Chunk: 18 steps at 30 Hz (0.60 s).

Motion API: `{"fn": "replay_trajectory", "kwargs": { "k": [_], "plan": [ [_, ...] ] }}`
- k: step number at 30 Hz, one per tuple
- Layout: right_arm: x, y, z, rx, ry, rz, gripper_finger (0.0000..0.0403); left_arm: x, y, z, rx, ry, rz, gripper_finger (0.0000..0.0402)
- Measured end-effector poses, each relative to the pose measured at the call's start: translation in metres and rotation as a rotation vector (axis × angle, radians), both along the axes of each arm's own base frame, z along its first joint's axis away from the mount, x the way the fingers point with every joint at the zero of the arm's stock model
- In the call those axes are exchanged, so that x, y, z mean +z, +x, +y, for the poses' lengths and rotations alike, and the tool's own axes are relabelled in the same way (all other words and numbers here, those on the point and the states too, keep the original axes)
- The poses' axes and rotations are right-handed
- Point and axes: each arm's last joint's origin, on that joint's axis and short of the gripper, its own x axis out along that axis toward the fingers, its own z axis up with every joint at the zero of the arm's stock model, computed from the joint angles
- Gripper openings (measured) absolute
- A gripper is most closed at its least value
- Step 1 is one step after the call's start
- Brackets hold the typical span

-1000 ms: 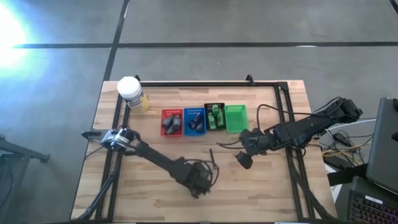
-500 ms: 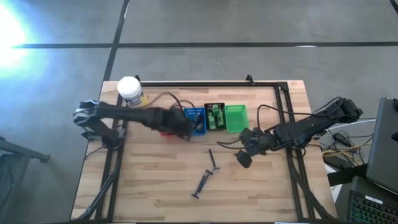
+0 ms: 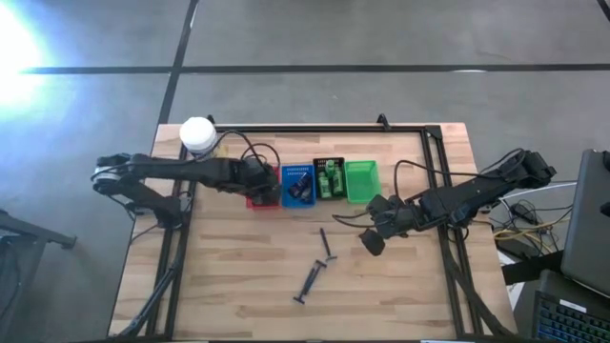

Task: Pick & Place Travel size toiletries
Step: Put the gray deodorant into the red bin

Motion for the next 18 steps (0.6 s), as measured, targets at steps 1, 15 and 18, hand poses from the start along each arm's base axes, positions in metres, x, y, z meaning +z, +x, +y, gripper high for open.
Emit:
{"fn": "replay_trajectory", "kwargs": {
  "k": [1, 15, 18],
  "plan": [
    [0.0, 0.0, 0.0, -0.003, -0.005, -0.001, 0.0352, -0.001, 0.0, 0.0, 0.001, 0.003, 0.01, 0.0208],
    [0.0, 0.0, 0.0, -0.011, -0.011, -0.005, 0.0349, 0.002, 0.0, 0.011, 0.01, 0.06, 0.017, 0.0355],
    [0.0, 0.0, 0.0, -0.011, -0.011, -0.005, 0.0356, 0.01, 0.004, 0.007, -0.011, 0.055, -0.008, 0.0351]
  ]
}}
